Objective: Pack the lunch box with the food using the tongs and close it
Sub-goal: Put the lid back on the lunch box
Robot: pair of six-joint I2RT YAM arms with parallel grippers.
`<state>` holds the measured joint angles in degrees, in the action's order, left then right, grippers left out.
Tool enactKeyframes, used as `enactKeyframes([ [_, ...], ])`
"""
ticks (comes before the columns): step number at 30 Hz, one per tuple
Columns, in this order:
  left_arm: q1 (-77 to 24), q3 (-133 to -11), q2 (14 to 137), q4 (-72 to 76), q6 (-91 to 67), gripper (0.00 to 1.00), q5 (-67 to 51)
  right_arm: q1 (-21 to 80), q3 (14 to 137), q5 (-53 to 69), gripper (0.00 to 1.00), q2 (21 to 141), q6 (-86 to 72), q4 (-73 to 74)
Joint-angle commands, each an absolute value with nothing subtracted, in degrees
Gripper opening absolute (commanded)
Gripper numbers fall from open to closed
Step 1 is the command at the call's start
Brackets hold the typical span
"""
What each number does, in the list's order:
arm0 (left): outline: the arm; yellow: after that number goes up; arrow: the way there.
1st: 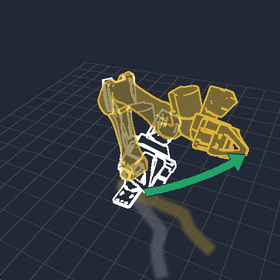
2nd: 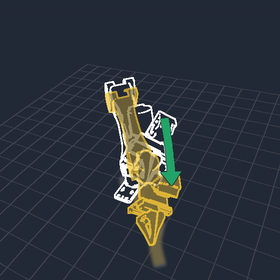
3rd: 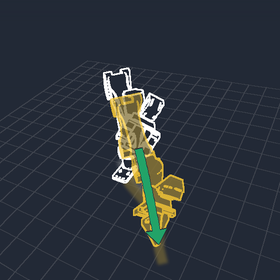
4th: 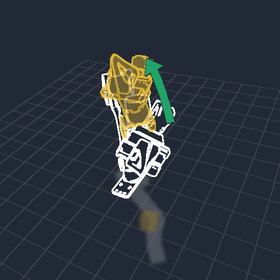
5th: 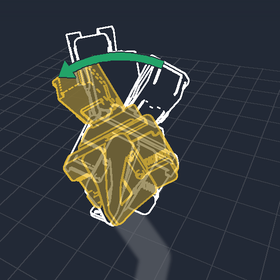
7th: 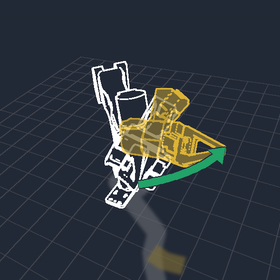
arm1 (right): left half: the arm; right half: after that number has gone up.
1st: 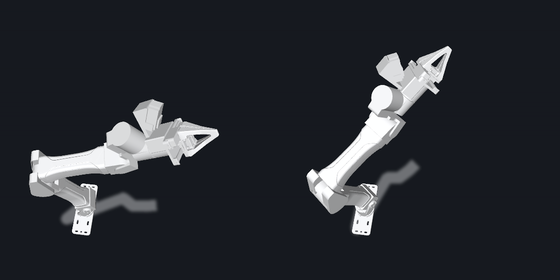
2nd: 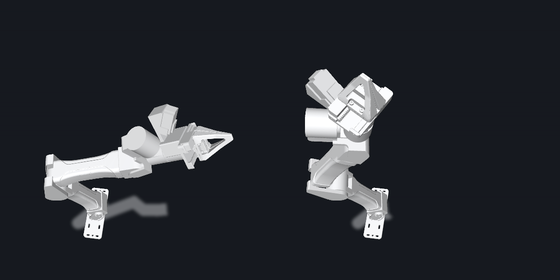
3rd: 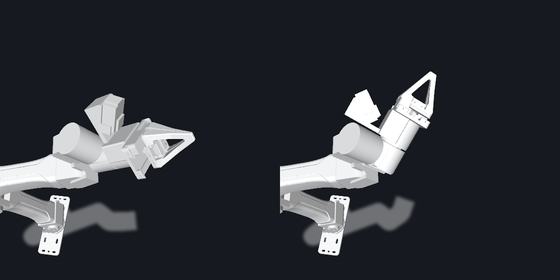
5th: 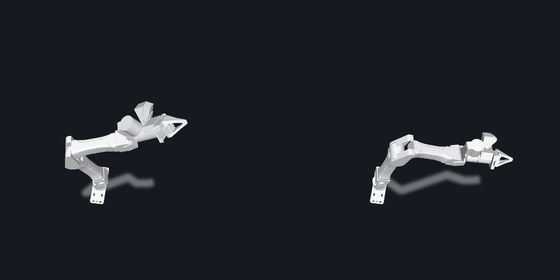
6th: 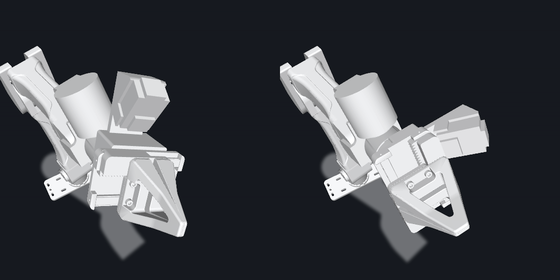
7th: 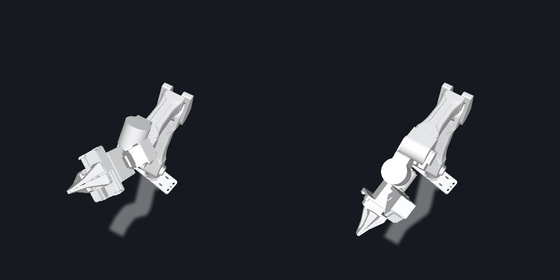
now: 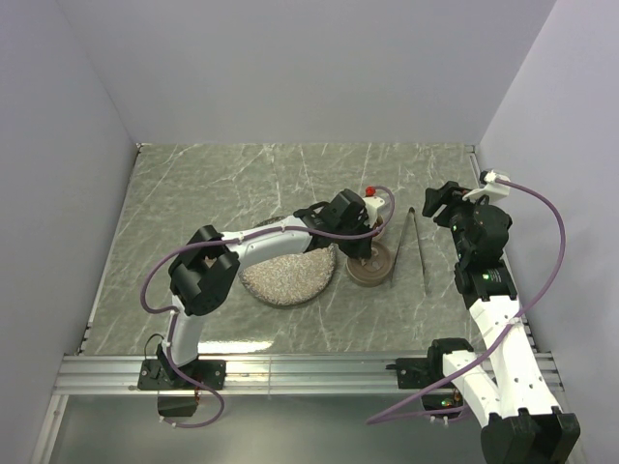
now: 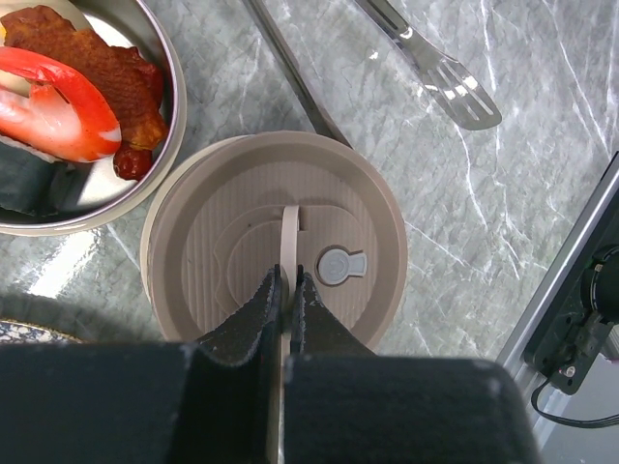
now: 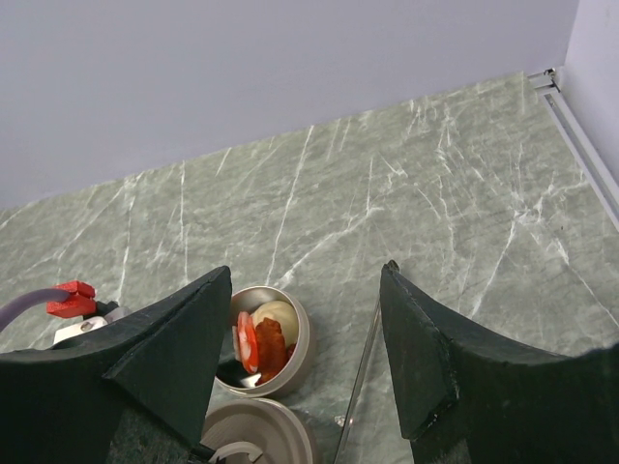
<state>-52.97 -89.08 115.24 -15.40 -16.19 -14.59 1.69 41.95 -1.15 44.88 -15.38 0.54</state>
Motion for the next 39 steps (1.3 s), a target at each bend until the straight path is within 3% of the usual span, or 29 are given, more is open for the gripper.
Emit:
enactKeyframes([
  [1,-53.3,-90.5,115.7,-14.3,-16.2,0.00,-15.7,1.3,41.9,-2.0,0.70,44.5,-15.3,-0.9],
  [28,-48.3,-79.8,112.8,-3.1,-20.4,0.00,-22.0,1.3,41.7,-1.6,0.70,44.4,-15.5,-1.2],
  [39,-48.8,-80.8,114.6,-3.7,-20.0,0.01,-21.6,1.3,41.5,-1.8,0.70,44.0,-15.5,-1.3],
])
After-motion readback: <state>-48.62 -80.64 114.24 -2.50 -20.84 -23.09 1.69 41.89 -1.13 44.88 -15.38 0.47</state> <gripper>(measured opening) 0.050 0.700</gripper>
